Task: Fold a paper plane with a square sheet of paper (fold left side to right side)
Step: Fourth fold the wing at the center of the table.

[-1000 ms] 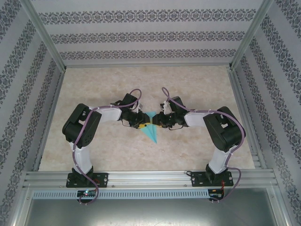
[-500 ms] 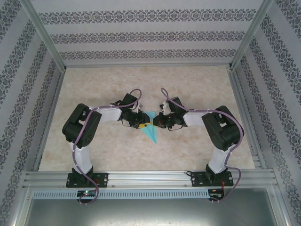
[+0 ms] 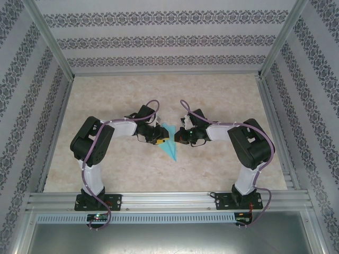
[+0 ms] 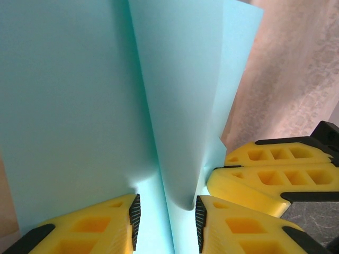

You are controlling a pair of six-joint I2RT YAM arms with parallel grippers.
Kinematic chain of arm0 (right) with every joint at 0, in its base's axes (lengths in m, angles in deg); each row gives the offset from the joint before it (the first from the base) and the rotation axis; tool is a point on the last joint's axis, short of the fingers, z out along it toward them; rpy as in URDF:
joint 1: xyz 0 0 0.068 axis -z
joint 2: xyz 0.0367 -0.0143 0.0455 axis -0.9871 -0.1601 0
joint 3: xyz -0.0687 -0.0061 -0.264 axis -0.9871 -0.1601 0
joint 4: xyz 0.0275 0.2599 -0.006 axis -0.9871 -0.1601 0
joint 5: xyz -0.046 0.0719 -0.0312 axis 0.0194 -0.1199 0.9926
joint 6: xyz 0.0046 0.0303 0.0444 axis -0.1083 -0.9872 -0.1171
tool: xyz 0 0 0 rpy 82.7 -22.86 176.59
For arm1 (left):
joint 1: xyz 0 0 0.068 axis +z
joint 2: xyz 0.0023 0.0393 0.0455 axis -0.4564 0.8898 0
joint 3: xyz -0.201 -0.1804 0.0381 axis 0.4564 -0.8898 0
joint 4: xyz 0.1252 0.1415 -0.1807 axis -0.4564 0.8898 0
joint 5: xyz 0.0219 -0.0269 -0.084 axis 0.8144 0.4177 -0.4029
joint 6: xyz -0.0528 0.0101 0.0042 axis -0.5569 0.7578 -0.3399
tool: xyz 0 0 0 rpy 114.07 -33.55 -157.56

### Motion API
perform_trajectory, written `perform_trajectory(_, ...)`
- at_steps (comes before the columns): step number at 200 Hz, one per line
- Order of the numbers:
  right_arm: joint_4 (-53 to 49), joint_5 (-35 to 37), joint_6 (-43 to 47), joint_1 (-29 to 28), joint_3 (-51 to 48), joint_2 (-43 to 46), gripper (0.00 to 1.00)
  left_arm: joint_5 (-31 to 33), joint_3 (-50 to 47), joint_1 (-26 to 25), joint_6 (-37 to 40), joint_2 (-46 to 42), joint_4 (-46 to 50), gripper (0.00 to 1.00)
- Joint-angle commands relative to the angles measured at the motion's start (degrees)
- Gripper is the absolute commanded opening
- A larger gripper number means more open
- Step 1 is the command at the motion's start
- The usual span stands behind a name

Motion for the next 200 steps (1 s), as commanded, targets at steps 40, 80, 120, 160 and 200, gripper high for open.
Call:
perform_trajectory(40, -2.18, 2.09, 2.54, 0.52, 1.77, 0.34, 0.03, 2.34, -0.31, -0.73, 1.05, 0.49, 3.86, 0.37)
perform_trajectory(80, -2.59, 2.44, 2.93, 0.57, 2.04, 0.21, 0.04, 2.29, -0.3, -0.8, 1.06, 0.57, 3.86, 0.37)
perform_trajectory(120, -2.62, 2.4, 3.1, 0.55, 2.25, 0.32, 0.04, 2.28, -0.23, -0.75, 1.15, 0.57, 3.93, 0.37)
perform_trajectory(160, -2.55, 2.31, 3.33, 0.57, 2.58, 0.29, 0.04, 2.32, -0.21, -0.73, 1.19, 0.52, 3.92, 0.37)
perform_trajectory(200, -3.06, 2.31, 3.63, 0.53, 2.83, -0.3, 0.04, 2.28, -0.27, -0.73, 1.19, 0.53, 3.98, 0.37)
